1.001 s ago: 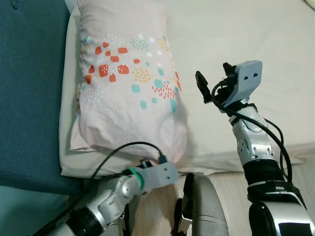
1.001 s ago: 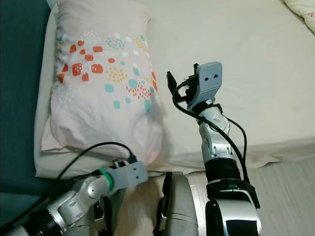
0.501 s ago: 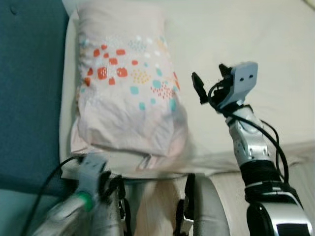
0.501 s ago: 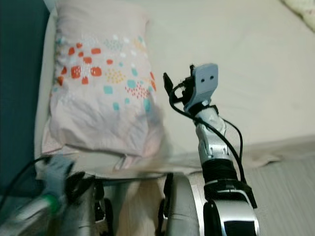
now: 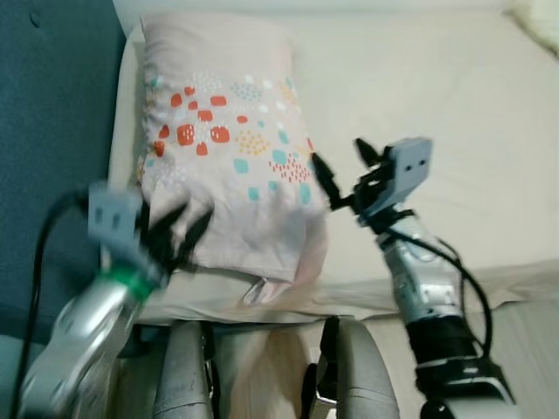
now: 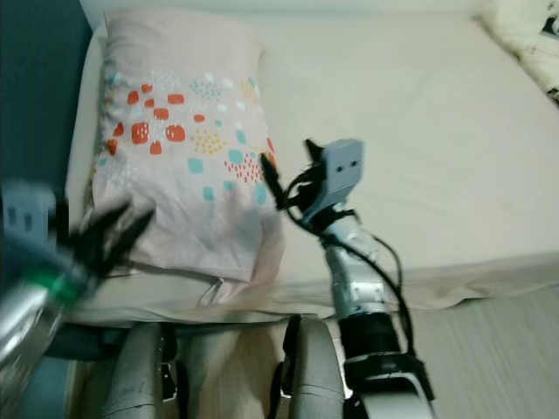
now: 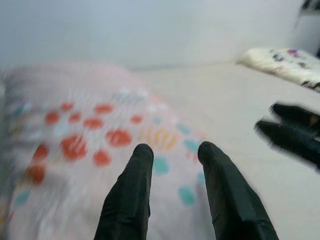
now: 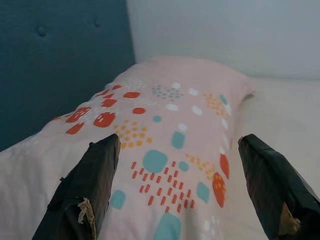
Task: Clean up the room
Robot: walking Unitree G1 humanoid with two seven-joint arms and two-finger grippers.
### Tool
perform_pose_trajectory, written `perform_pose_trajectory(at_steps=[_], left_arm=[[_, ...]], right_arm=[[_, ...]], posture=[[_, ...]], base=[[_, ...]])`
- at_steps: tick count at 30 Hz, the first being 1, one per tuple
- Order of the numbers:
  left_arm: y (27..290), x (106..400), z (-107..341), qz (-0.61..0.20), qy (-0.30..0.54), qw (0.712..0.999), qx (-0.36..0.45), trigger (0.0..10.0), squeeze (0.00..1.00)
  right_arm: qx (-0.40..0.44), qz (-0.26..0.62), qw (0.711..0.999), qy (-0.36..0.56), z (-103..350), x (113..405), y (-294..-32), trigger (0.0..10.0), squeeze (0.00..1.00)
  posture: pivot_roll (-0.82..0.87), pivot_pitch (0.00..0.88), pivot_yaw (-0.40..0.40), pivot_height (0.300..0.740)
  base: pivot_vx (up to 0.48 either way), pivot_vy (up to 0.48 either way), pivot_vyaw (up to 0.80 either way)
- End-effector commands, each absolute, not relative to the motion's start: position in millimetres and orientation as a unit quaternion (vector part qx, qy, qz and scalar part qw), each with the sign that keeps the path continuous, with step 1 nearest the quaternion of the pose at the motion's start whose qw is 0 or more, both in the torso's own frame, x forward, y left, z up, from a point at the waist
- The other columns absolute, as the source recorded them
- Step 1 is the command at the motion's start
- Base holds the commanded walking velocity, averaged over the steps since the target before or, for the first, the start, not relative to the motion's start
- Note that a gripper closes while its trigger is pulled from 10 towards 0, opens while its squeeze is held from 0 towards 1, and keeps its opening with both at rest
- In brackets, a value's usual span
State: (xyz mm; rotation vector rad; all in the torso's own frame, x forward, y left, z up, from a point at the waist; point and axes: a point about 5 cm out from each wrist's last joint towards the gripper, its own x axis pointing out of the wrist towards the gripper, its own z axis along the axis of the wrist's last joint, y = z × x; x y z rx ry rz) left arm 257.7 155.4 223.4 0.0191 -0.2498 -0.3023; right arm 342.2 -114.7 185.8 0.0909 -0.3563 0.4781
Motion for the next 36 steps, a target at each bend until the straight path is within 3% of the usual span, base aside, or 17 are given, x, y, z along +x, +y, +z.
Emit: perform_pose_trajectory(at_steps=[1, 14, 36], left_arm=[[154, 263, 210, -0.125, -0.096, 0.987, 0.011, 10.0, 0.00], [151, 285, 193, -0.045, -0.068, 0.996, 0.025, 10.0, 0.00], [142, 300, 175, -0.030, -0.067, 0.996, 0.050, 10.0, 0.00]], right_arm=[[0.062, 0.211, 0.964, -0.152, 173, 342, -120, 10.0, 0.00], [0.076, 0.178, 0.973, -0.129, 157, 338, -121, 10.0, 0.00], [0.066, 0.174, 0.975, -0.125, 154, 346, -122, 10.0, 0.00]], posture=[[0.09, 0.086, -0.031, 0.603], [0.09, 0.000, -0.012, 0.651], [0.10, 0.000, -0.035, 0.740]], base=[[0.000, 0.000, 0.00], [0.000, 0.000, 0.00], [0.000, 0.000, 0.00]])
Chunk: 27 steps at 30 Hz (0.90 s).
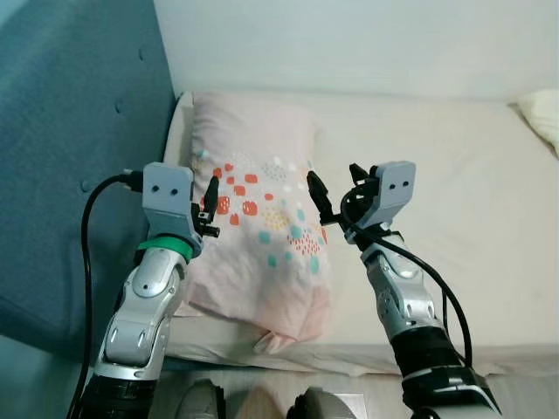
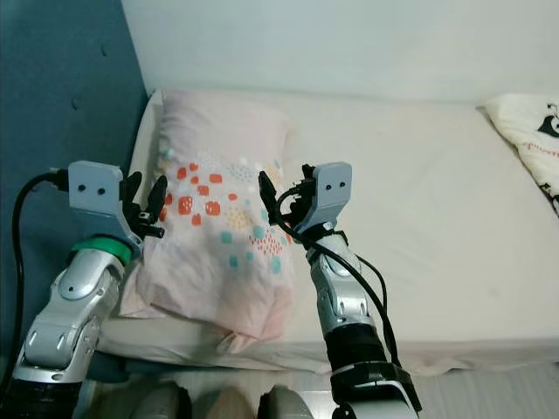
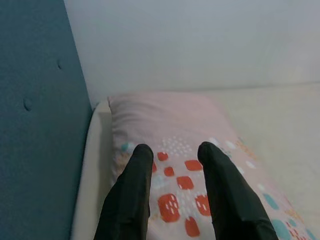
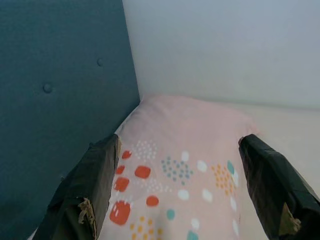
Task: Clean up the room
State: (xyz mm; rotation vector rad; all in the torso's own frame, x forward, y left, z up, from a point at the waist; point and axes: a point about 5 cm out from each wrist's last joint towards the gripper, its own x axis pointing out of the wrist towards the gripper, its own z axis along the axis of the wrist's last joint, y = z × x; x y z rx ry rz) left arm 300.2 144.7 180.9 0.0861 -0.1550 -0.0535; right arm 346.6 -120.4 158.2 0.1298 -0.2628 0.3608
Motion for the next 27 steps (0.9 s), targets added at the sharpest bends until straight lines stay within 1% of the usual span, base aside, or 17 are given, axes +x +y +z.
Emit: perform_pose_trajectory(at_steps=[1, 3, 8, 13, 17, 22, 27], left_arm=[[141, 300, 171, -0.033, -0.066, 0.995, 0.063, 10.0, 0.00], [140, 300, 165, -0.036, -0.061, 0.995, 0.071, 10.0, 0.00], [138, 300, 163, -0.035, -0.058, 0.996, 0.061, 10.0, 0.00], [137, 302, 163, -0.031, -0.053, 0.997, 0.038, 10.0, 0.00], [143, 301, 157, -0.021, -0.043, 0.999, 0.025, 10.0, 0.00], [145, 298, 148, -0.025, -0.034, 0.998, 0.036, 10.0, 0.00], [144, 297, 146, -0.029, -0.028, 0.998, 0.040, 10.0, 0.00]], right_arm=[[0.066, 0.175, 0.974, -0.124, 154, 347, -121, 10.0, 0.00], [0.068, 0.179, 0.974, -0.124, 153, 348, -117, 10.0, 0.00], [0.070, 0.183, 0.973, -0.125, 153, 347, -114, 10.0, 0.00], [0.066, 0.180, 0.973, -0.126, 154, 349, -119, 10.0, 0.00], [0.065, 0.177, 0.973, -0.131, 157, 350, -121, 10.0, 0.00], [0.084, 0.183, 0.971, -0.128, 150, 344, -117, 10.0, 0.00], [0.084, 0.180, 0.972, -0.125, 147, 342, -116, 10.0, 0.00]], posture=[[0.10, 0.000, -0.035, 0.740], [0.10, 0.000, -0.034, 0.740], [0.09, 0.000, -0.037, 0.740], [0.09, 0.000, -0.041, 0.740], [0.08, 0.000, -0.040, 0.740], [0.08, 0.000, -0.032, 0.740], [0.08, 0.000, -0.024, 0.740]], base=[[0.000, 0.000, 0.00], [0.000, 0.000, 0.00], [0.000, 0.000, 0.00], [0.000, 0.000, 0.00], [0.000, 0.000, 0.00], [0.000, 0.000, 0.00], [0.000, 0.000, 0.00]])
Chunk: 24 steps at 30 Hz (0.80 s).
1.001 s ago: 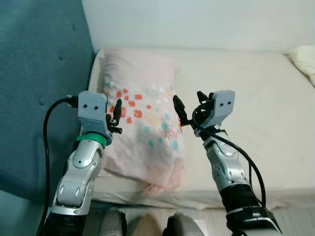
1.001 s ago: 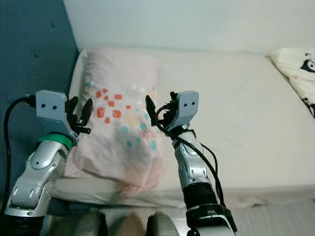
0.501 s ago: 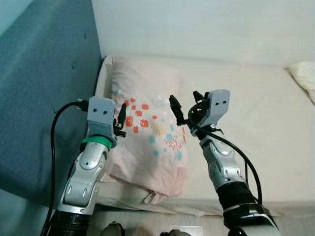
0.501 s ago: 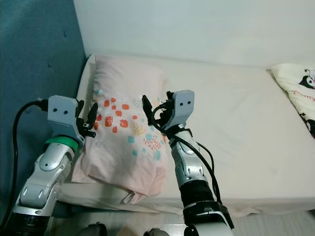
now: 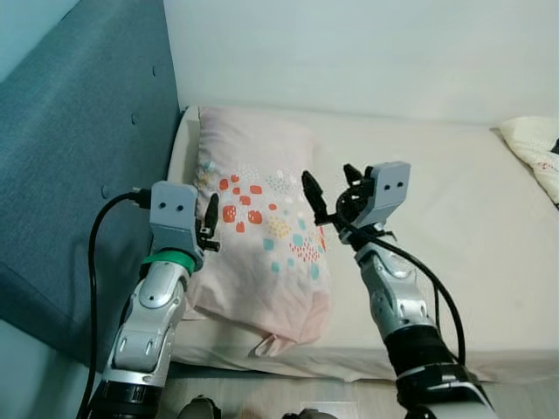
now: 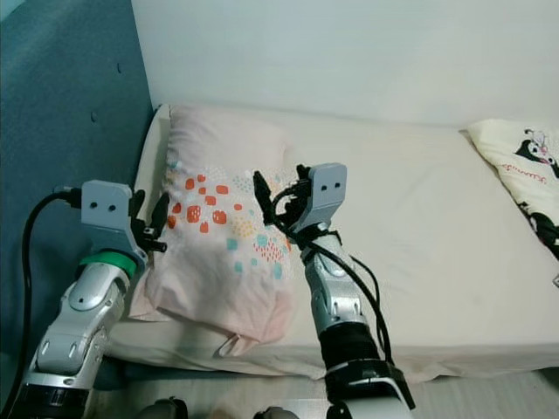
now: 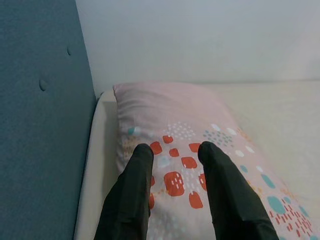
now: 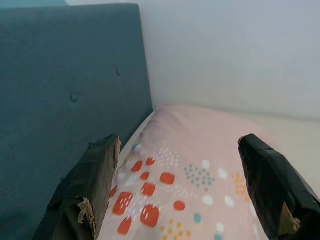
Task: Clean up the room
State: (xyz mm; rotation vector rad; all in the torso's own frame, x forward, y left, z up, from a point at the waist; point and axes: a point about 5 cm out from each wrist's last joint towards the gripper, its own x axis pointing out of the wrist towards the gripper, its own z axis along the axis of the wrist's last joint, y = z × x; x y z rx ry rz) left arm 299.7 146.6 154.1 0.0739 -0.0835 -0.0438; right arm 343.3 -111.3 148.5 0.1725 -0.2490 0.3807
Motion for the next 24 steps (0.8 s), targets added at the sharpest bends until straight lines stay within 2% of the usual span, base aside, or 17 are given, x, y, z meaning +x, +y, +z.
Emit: perform_pose_trajectory(at_steps=[1, 24], left_arm=[[143.3, 297.0, 145.6, -0.031, -0.027, 0.998, 0.040, 10.0, 0.00], [152.1, 301.1, 149.2, -0.019, -0.028, 0.998, 0.059, 10.0, 0.00]], right_arm=[[0.084, 0.179, 0.972, -0.125, 146.2, 341.5, -116.5, 10.0, 0.00], [0.089, 0.175, 0.973, -0.118, 139.1, 338.0, -113.7, 10.0, 0.00]], posture=[[0.08, 0.000, -0.024, 0.740], [0.08, 0.000, -0.006, 0.740]], base=[[0.000, 0.000, 0.00], [0.000, 0.000, 0.00]])
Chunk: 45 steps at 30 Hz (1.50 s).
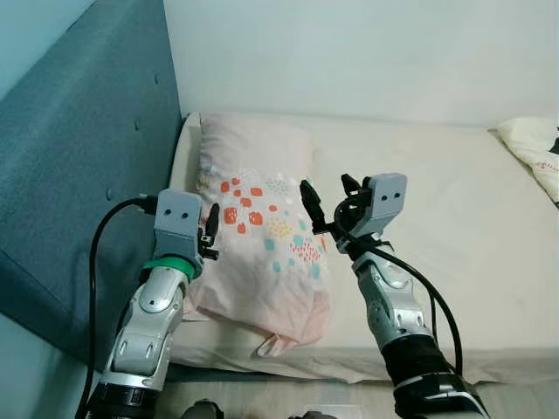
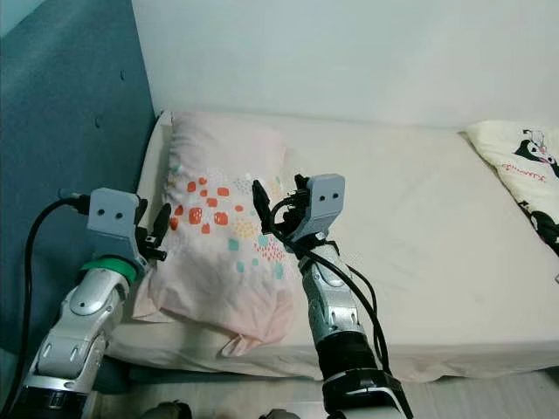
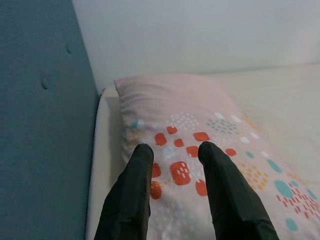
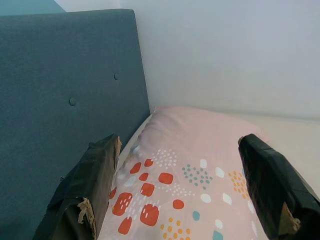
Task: Clean up the room
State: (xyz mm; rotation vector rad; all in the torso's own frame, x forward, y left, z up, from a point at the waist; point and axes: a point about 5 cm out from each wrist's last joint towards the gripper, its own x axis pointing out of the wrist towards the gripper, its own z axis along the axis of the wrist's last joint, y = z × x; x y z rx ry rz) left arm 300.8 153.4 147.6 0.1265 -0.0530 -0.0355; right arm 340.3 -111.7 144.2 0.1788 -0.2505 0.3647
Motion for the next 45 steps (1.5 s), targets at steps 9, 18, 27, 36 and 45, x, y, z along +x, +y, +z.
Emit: perform_pose_trajectory(at_steps=[9, 18, 27, 36, 45], left_arm=[[179, 317, 203, 0.033, -0.087, 0.996, -0.003, 10.0, 0.00], [179, 309, 172, 0.011, -0.031, 0.999, 0.034, 10.0, 0.00], [154, 294, 138, -0.058, 0.041, 0.997, 0.040, 10.0, 0.00], [142, 292, 140, -0.094, 0.035, 0.993, 0.062, 10.0, 0.00], [137, 287, 143, -0.124, 0.013, 0.988, 0.087, 10.0, 0.00]], right_arm=[[0.088, 0.170, 0.974, -0.121, 141, 337, -119, 10.0, 0.00], [0.089, 0.165, 0.976, -0.114, 135, 332, -120, 10.0, 0.00], [0.095, 0.170, 0.975, -0.111, 133, 330, -117, 10.0, 0.00], [0.096, 0.174, 0.974, -0.110, 134, 331, -115, 10.0, 0.00], [0.100, 0.177, 0.973, -0.111, 135, 332, -114, 10.0, 0.00]], posture=[[0.08, 0.000, -0.011, 0.740], [0.07, 0.014, 0.007, 0.740], [0.07, 0.001, 0.013, 0.740], [0.08, 0.000, 0.009, 0.740], [0.09, 0.000, 0.007, 0.740]], base=[[0.000, 0.000, 0.00], [0.000, 0.000, 0.00], [0.000, 0.000, 0.00], [0.000, 0.000, 0.00], [0.000, 0.000, 0.00]])
